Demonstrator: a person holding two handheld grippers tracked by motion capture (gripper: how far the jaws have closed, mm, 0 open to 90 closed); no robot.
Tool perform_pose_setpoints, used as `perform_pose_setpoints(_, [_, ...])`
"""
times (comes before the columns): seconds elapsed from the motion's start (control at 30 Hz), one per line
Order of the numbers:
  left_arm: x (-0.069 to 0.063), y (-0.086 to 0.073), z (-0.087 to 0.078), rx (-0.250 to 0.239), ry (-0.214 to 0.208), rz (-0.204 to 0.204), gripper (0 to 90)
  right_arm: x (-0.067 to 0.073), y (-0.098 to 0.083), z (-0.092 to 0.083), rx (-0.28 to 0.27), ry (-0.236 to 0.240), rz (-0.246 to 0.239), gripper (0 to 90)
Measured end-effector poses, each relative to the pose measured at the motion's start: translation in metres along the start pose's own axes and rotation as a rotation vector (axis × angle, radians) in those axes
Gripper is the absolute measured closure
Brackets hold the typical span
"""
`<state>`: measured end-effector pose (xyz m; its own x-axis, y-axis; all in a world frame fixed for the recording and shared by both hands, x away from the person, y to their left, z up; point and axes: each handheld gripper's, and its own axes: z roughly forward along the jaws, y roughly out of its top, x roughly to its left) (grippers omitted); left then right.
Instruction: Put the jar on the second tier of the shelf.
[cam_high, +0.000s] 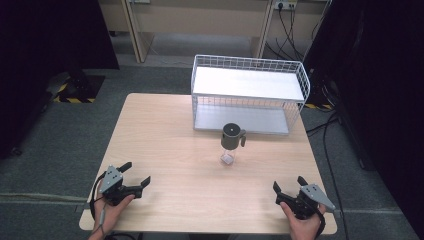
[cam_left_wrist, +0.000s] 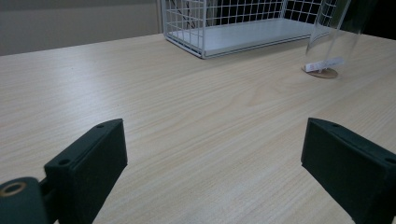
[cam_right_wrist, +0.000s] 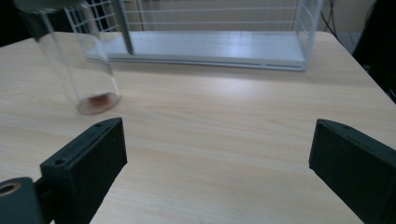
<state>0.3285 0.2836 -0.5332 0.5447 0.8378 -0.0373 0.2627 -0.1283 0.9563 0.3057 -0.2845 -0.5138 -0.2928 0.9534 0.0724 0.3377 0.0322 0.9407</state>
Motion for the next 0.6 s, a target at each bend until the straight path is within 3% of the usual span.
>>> perform_pose_setpoints(0.2, [0.0,0.0,-0.001,-0.006,-0.001,0.004,6.4,0.03,0.015,0.017,-0.024,0.104,-0.017,4.5])
perform_pose_setpoints(0.23, [0.0,0.0,-0.001,-0.006,-0.001,0.005,6.4,0.041,0.019,0.025,-0.024,0.128,-0.032,4.6])
perform_pose_setpoints(0.6, [0.0,0.0,-0.001,-0.004,-0.006,0.002,6.3,0.078,0.038,0.059,-0.025,0.204,-0.065,6.7])
